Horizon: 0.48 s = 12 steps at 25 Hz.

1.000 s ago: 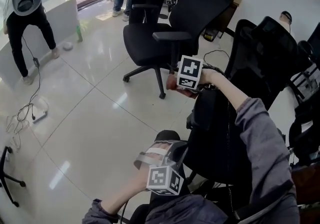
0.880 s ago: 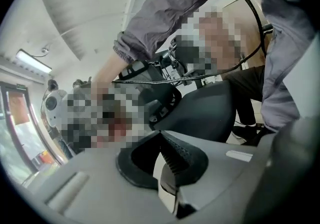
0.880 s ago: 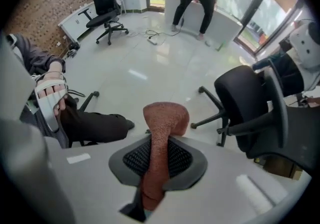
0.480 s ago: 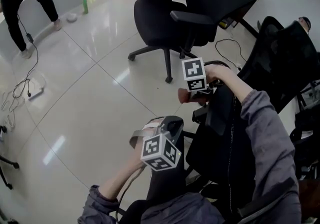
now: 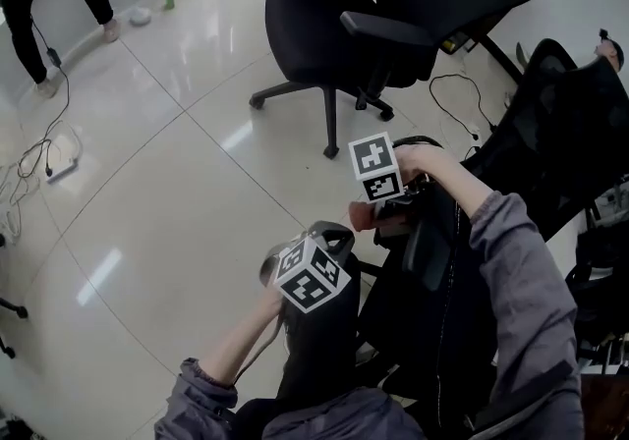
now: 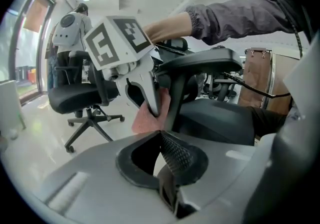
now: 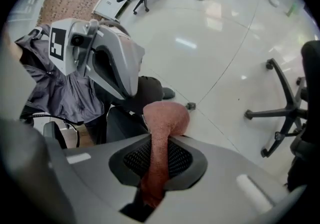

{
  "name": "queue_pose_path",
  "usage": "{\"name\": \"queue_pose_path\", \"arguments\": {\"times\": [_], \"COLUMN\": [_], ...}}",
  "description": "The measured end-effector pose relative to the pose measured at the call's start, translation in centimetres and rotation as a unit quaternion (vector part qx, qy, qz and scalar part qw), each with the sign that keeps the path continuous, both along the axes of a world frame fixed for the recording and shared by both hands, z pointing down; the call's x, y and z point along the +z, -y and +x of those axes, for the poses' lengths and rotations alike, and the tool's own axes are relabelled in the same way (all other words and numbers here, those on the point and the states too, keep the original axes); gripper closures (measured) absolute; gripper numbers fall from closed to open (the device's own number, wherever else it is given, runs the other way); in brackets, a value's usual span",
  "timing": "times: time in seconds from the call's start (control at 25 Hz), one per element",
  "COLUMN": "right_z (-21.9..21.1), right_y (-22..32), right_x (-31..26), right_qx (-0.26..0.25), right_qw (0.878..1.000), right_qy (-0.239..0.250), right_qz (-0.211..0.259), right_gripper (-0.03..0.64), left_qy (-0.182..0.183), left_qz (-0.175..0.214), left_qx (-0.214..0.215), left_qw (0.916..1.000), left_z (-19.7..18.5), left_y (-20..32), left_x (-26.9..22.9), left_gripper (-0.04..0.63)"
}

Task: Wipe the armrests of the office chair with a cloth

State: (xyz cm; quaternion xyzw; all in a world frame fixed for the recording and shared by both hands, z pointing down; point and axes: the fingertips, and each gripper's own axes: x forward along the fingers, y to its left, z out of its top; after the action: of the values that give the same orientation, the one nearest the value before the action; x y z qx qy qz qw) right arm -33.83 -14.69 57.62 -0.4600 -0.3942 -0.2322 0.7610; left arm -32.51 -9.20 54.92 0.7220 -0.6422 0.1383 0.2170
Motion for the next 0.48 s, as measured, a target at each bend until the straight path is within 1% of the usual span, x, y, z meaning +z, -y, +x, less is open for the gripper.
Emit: {"name": "queue_pose_path", "arguments": {"times": [0.2,0.36,0.48], "right_z": [1.5,2.6,2.7], "right_y": [0.7,1.2,1.2], "right_x": [3.9,5.2,4.5], "right_qx": [-0.013,-0.012,-0.006], "right_qw": [0.998,0.995,0.995], "right_qy": [-0.056,-0.092,-0.097], "right_qz": [0.016,0.030,0.030], "right_gripper": [0.568,0.568,0.568], "left_qy": [-0.029,-0.037,-0.038], "left_qz": [0.000,-0.003,0.002], "left_qx": [-0.042,-0.052,-0.055], "left_qw": [0.9987,0.9980,0.9978], "left_z": [-1.0,-1.2,-1.1], "left_y": [-1.1,-1.7,-1.6], "left_x": [1.9,2.7,2.5], "left_gripper": [0.578,0.578,0.578]}}
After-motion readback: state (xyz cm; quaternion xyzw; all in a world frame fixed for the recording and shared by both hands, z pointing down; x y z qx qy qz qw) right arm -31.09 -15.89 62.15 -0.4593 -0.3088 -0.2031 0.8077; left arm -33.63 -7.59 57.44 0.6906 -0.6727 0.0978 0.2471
